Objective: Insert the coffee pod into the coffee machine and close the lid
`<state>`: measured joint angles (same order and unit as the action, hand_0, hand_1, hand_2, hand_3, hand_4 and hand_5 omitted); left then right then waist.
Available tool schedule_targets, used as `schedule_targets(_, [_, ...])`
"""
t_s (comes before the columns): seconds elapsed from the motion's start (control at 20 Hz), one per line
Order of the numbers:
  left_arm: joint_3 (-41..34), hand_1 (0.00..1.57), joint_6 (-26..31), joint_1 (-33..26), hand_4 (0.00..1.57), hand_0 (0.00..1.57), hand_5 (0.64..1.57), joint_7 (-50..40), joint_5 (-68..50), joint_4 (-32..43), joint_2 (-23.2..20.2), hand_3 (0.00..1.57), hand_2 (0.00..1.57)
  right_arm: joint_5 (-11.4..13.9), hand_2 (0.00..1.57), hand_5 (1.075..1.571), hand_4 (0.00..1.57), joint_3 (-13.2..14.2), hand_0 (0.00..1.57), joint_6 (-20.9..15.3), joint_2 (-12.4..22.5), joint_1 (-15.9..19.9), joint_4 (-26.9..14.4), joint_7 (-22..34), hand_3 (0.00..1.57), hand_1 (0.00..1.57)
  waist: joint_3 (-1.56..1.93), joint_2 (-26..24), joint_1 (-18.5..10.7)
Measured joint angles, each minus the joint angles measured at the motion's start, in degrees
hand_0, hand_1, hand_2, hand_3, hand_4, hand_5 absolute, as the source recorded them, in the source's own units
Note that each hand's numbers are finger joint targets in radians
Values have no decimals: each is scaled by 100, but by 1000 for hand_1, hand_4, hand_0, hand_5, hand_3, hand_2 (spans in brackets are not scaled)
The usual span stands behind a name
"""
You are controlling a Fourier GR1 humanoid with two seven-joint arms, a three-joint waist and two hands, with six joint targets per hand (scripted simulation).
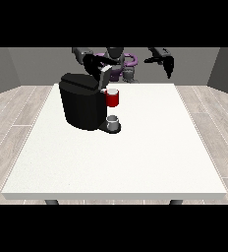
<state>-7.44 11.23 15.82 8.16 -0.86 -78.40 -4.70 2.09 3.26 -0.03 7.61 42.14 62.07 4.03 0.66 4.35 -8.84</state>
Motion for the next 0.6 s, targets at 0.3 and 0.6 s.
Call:
schedule_targets(0.3, [95, 0, -104, -187, 192, 0, 1571, 186, 31, 12, 180, 0, 0, 179, 0, 1571, 352, -504, 0, 283, -307, -188, 255, -626, 0, 0, -52, -225, 120])
schedule_targets(0.6, [-31, 0, -145, -441, 192, 0, 1571, 254, -13, 116, 102, 0, 0, -202, 0, 1571, 157, -985, 0, 172, -642, -1120, 640, -1152, 0, 0, -64, -572, 411])
